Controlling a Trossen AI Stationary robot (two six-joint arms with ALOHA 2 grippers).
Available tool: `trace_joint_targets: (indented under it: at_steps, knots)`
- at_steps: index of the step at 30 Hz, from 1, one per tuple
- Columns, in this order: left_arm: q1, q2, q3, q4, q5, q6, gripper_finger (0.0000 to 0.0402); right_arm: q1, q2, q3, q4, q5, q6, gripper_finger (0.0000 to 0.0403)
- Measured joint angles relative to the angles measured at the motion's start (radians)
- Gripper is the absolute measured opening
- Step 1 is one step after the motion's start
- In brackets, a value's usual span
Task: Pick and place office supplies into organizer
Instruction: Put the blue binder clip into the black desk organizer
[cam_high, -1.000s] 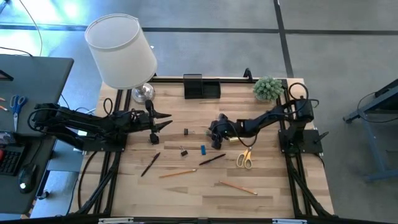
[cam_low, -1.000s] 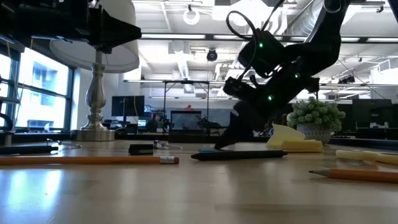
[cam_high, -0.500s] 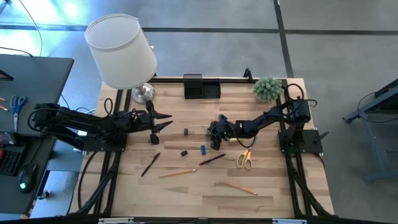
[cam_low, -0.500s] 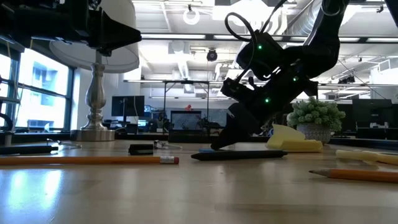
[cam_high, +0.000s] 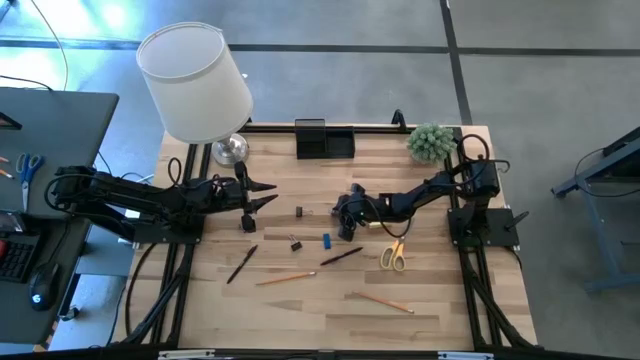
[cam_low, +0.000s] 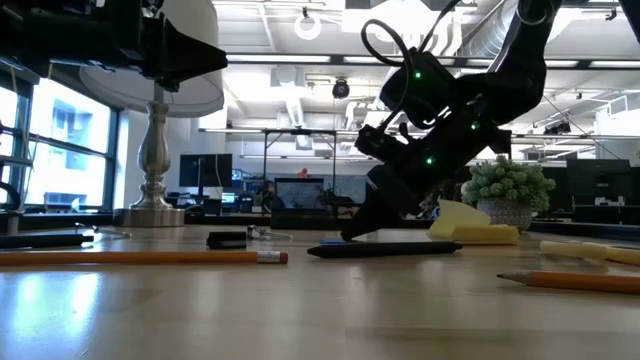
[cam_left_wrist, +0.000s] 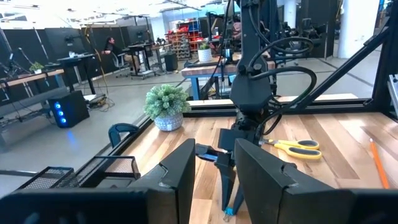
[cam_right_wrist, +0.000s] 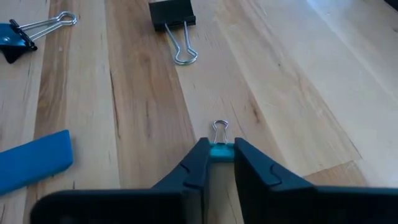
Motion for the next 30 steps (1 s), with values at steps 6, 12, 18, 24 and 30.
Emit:
trace_joint_targets:
  at_steps: [6, 12, 18, 24, 30]
  knots:
    - [0.0, 0.0, 0.0, 0.0, 0.0, -0.001, 0.0101, -0.002, -0.062, 0.01, -0.024, 0.034, -0.042, 0.005]
    - [0.0, 0.0, 0.0, 0.012, 0.0, -0.001, 0.0101, -0.045, -0.087, 0.123, -0.006, 0.163, -0.274, 0.0051]
    - [0.0, 0.0, 0.0, 0.014, 0.0, 0.001, 0.0101, -0.173, -0.046, 0.286, -0.068, 0.067, -0.392, 0.0049]
    - [0.0, 0.0, 0.0, 0.008, 0.0, 0.0, 0.0101, -0.292, 0.033, 0.462, -0.227, -0.012, -0.444, 0.006]
    - [0.0, 0.0, 0.0, -0.024, 0.0, -0.02, 0.0101, -0.356, 0.088, 0.572, -0.297, -0.085, -0.449, 0.0053]
